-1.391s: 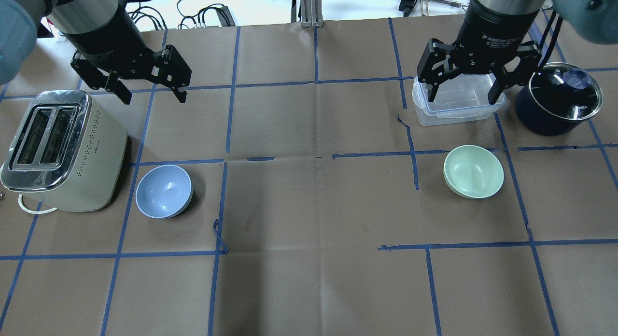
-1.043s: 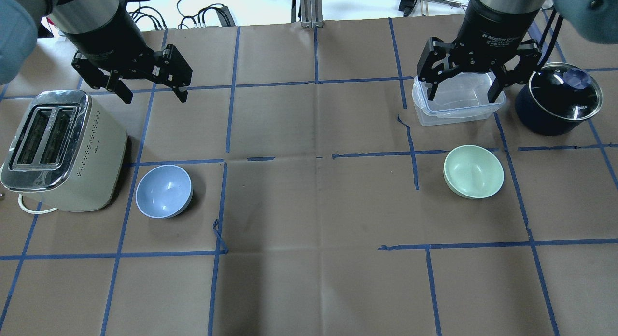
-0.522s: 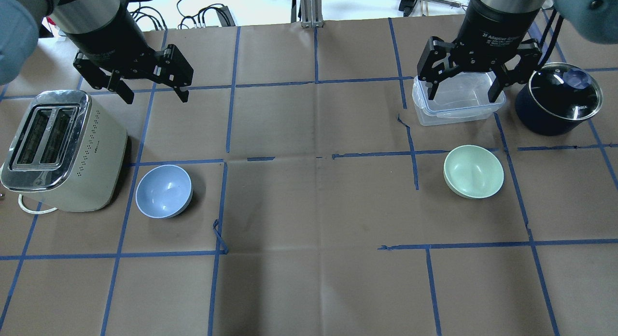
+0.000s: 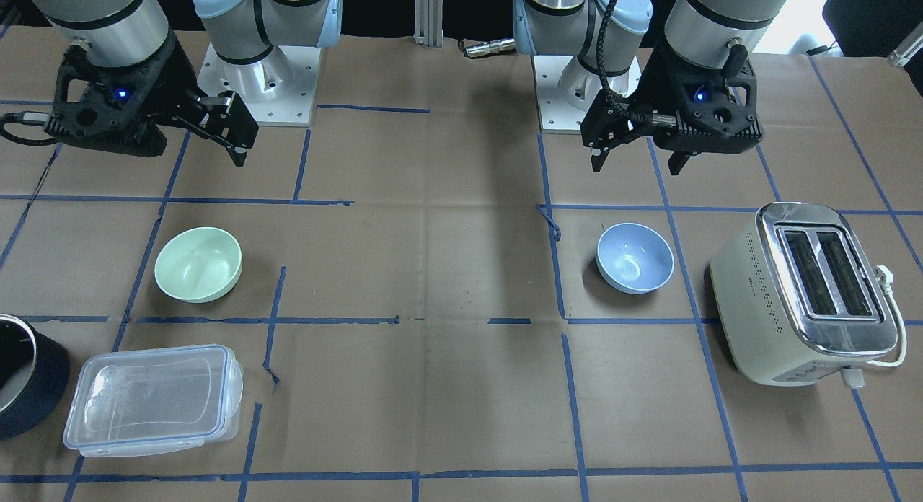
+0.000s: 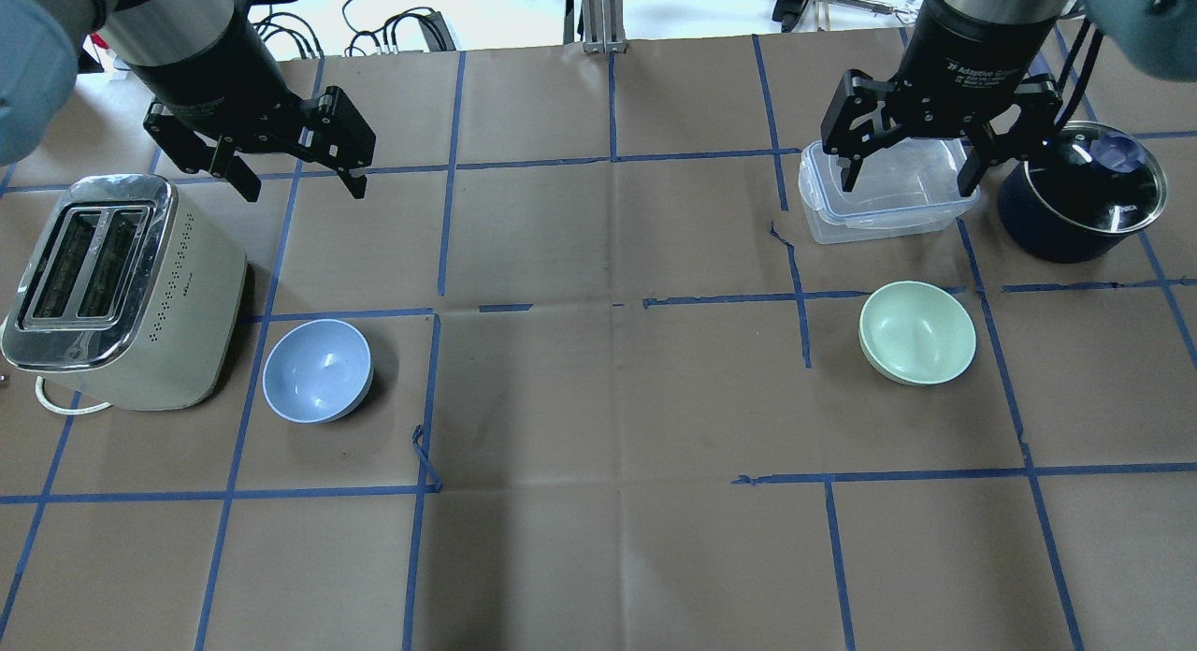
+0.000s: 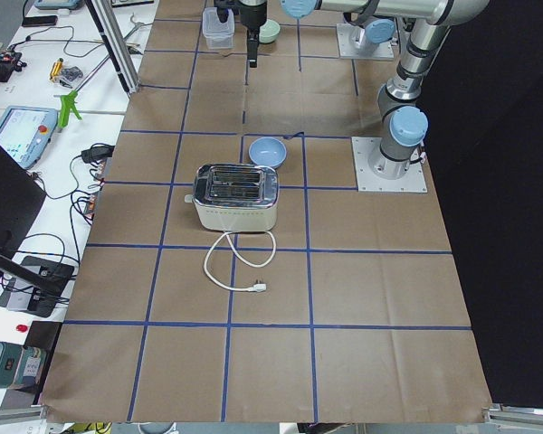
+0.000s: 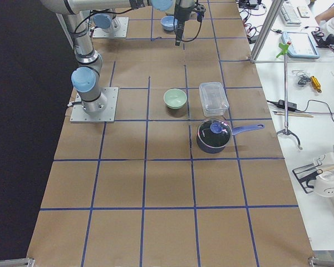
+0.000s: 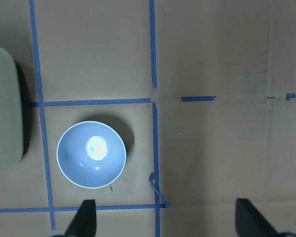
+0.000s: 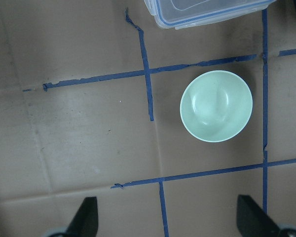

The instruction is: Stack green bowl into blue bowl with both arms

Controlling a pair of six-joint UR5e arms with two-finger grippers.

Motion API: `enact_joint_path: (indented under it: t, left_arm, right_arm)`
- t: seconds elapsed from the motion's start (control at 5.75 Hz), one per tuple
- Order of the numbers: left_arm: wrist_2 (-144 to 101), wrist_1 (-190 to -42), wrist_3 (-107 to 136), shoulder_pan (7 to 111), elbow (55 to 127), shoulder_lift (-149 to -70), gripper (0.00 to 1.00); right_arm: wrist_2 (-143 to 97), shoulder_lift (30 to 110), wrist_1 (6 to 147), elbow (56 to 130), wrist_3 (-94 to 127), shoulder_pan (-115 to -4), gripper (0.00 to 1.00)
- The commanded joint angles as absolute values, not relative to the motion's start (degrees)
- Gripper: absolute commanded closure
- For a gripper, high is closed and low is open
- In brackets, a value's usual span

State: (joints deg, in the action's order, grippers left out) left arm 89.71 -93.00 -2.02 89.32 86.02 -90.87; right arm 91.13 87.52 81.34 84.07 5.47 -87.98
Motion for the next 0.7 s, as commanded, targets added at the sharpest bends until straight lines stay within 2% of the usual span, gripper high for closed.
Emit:
enact_joint_path:
  t: [0.0, 0.52]
  left_arm:
    - [90.0, -93.0, -2.0, 89.3, 86.0, -90.9, 0.02]
    - [90.2, -92.9, -2.0, 89.3, 86.8, -90.6, 0.02]
  right_arm:
    - [91.1, 87.2, 81.4, 84.3, -7.4, -78.4, 0.00]
    - [90.4, 87.1, 84.9, 91.3, -24.4, -64.7, 0.00]
